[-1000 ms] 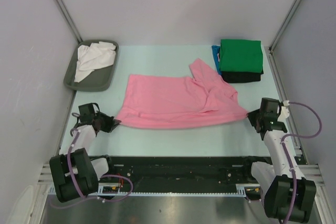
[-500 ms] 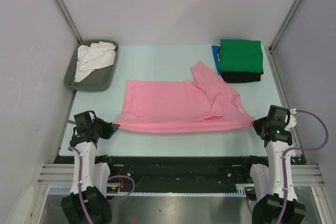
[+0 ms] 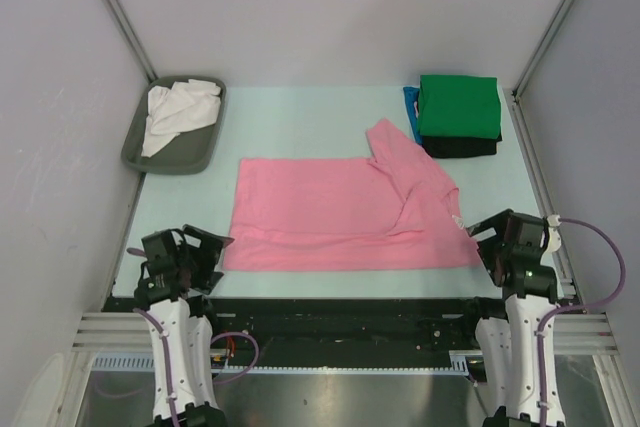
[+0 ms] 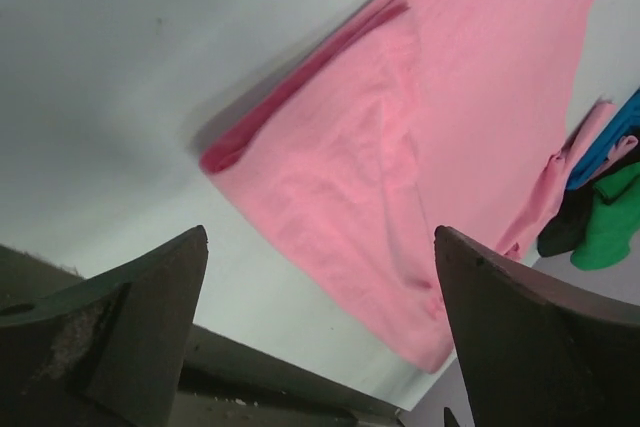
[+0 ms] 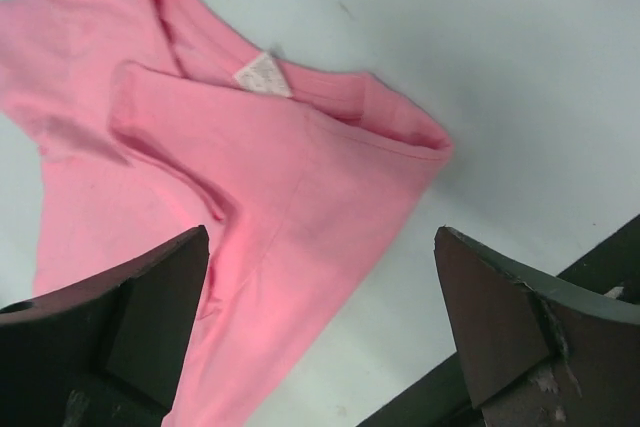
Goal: Fold and stack the t-shirts
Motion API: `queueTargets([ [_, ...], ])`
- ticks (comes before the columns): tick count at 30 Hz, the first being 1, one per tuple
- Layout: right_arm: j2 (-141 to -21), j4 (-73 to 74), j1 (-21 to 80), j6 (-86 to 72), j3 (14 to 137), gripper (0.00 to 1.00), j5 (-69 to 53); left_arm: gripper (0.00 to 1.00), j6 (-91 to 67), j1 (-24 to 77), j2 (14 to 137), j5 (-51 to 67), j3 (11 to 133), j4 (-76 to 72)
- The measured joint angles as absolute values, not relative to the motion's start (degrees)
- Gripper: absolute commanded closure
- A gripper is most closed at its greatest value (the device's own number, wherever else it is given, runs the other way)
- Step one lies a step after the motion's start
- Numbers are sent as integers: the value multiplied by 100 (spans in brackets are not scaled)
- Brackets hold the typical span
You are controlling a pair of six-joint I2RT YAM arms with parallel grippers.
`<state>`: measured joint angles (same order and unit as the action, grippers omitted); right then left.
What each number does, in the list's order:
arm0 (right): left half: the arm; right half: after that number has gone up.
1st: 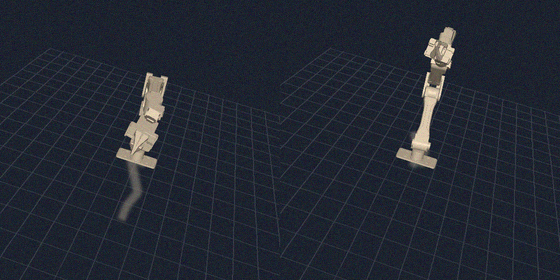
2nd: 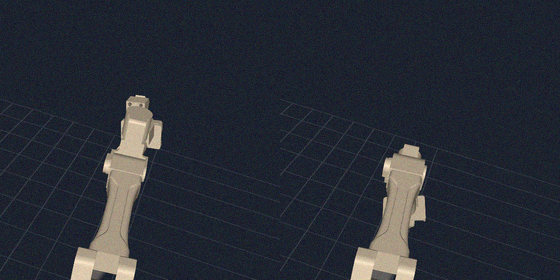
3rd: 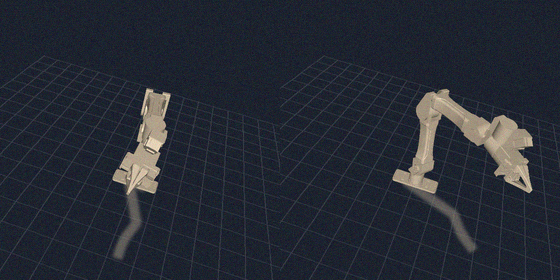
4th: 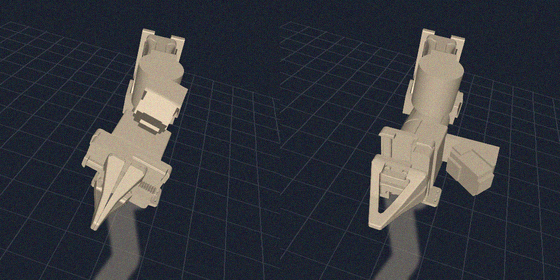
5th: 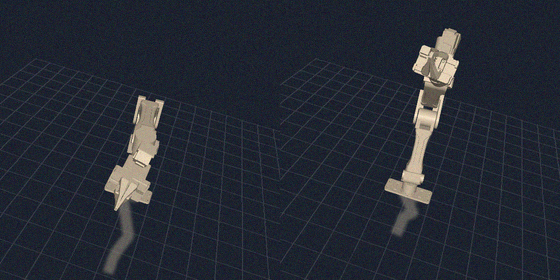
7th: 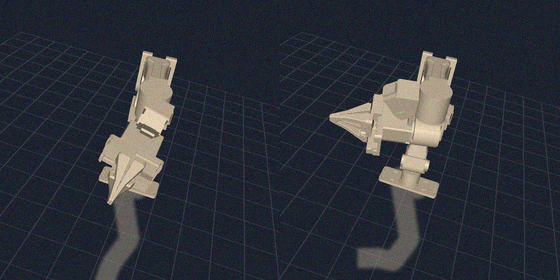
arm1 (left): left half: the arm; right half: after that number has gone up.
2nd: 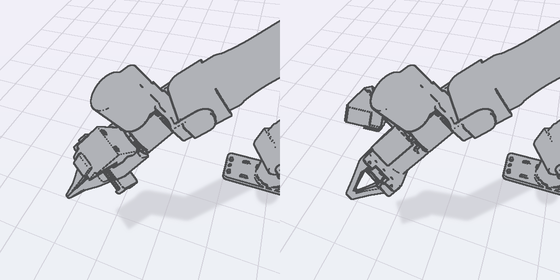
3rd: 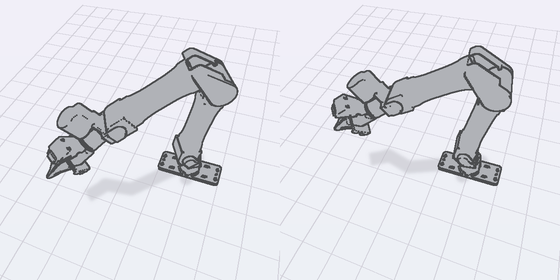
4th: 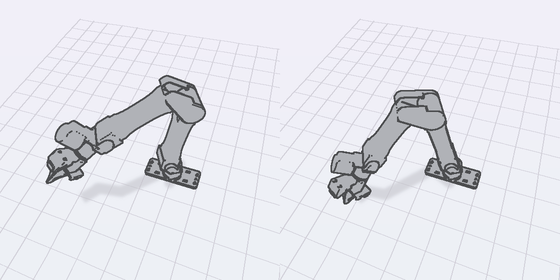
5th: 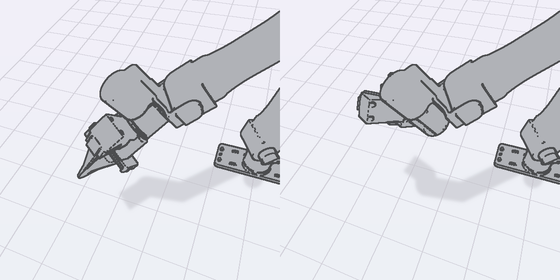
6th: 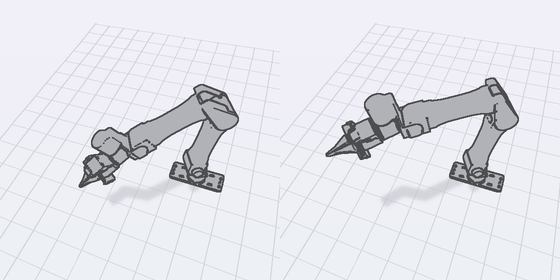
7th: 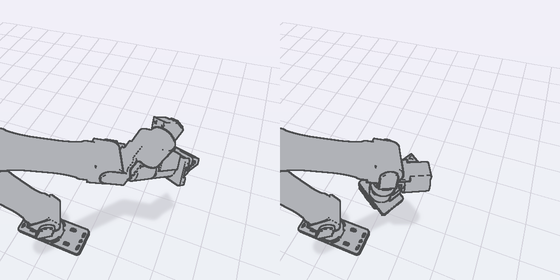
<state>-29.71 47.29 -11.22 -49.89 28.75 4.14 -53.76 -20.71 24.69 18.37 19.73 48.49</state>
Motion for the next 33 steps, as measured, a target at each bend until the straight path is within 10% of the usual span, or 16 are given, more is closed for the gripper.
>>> queueTargets([
  [19,-6731,1850,919,-4952,3804,2,-1214,0,-5345,-2040,5811,2324,3468,3214],
  [33,-6805,1863,1066,-4807,3802,8,-862,0,-5295,-2023,6539,2346,3524,2377],
])
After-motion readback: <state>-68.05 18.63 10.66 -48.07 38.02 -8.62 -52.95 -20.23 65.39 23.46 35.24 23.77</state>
